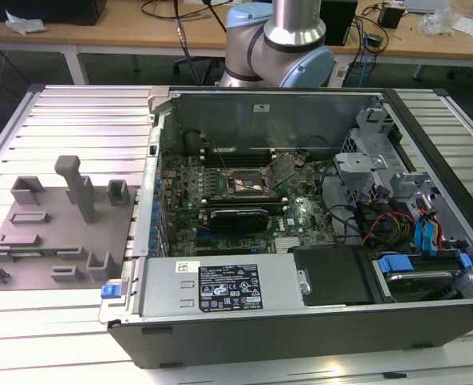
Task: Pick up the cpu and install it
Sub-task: 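Pick up the cpu and move it towards the insertion slot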
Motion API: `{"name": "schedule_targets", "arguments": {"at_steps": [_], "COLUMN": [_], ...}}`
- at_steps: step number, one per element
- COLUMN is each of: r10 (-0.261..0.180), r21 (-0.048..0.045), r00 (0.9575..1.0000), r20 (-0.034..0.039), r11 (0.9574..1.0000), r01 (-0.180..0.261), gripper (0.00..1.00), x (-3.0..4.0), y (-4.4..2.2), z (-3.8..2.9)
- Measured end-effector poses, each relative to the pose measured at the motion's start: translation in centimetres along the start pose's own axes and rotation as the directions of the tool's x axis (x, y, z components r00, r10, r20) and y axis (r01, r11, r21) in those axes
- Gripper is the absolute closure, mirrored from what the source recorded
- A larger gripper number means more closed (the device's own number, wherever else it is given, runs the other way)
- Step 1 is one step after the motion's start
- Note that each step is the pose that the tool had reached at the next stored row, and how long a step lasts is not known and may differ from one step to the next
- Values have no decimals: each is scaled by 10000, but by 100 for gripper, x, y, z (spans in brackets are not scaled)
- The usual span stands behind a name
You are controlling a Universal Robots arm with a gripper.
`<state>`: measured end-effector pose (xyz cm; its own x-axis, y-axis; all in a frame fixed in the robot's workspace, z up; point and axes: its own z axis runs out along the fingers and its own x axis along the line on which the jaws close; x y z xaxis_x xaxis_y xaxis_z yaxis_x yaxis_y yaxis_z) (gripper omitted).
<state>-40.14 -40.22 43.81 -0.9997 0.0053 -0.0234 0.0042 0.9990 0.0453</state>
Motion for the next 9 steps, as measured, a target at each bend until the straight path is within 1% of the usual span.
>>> {"name": "schedule_targets", "arguments": {"at_steps": [1,2,4,5,9], "r10": [1,1,1,1,0], "r21": [-1,0,0,0,1], "r00": [10000,10000,10000,10000,10000], "r20": [2,1,-1,0,-1], "r11": [10000,10000,10000,10000,10000], "r01": [-1,-1,-1,-1,0], "gripper": [45,45,45,45,45], "x": [-54,-95,-143,-188,-302], "y": [1,1,1,1,1], "z": [2,3,3,5,7]}}
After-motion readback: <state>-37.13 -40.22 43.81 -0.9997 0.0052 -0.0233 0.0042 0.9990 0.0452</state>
